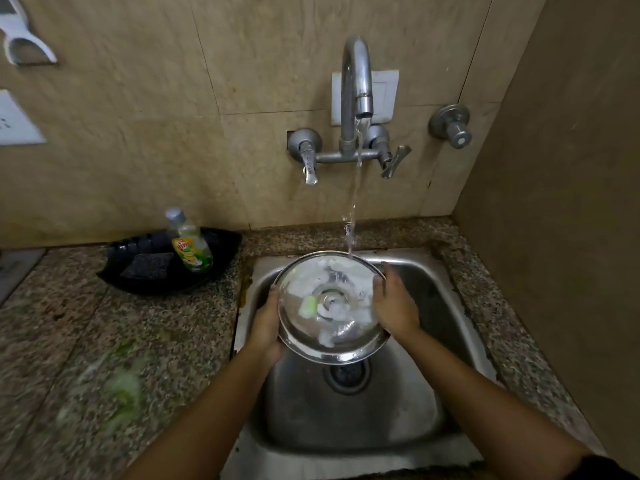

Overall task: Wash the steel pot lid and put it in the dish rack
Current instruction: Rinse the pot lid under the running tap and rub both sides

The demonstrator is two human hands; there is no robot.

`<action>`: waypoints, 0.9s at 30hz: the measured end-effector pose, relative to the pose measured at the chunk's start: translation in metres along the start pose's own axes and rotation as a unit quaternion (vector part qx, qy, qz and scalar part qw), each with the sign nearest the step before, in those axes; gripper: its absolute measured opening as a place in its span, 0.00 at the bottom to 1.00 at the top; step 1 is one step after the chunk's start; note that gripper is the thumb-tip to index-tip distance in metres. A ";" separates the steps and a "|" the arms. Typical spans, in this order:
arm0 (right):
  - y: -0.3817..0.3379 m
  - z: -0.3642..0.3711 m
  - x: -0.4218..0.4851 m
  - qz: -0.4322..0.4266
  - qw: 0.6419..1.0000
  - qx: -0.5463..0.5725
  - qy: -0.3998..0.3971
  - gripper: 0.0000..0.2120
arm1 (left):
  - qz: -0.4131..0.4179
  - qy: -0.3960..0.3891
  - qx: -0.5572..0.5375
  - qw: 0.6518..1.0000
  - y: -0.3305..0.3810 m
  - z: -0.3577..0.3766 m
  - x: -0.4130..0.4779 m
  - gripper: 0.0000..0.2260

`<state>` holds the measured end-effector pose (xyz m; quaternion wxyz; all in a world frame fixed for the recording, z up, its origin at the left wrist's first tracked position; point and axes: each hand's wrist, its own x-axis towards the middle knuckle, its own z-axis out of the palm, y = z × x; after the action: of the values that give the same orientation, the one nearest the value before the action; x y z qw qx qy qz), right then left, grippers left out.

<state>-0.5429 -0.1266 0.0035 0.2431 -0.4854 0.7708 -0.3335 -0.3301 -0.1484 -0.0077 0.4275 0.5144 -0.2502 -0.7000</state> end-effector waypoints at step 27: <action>-0.033 -0.006 -0.007 -0.419 0.852 -0.242 -0.200 0.29 | 0.139 0.085 0.014 0.986 0.037 0.071 0.009 0.18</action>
<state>-0.5250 -0.1285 0.0328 0.1039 -0.8623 0.4851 -0.1021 -0.3847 -0.1814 0.0412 0.5335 0.5381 -0.2918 -0.5837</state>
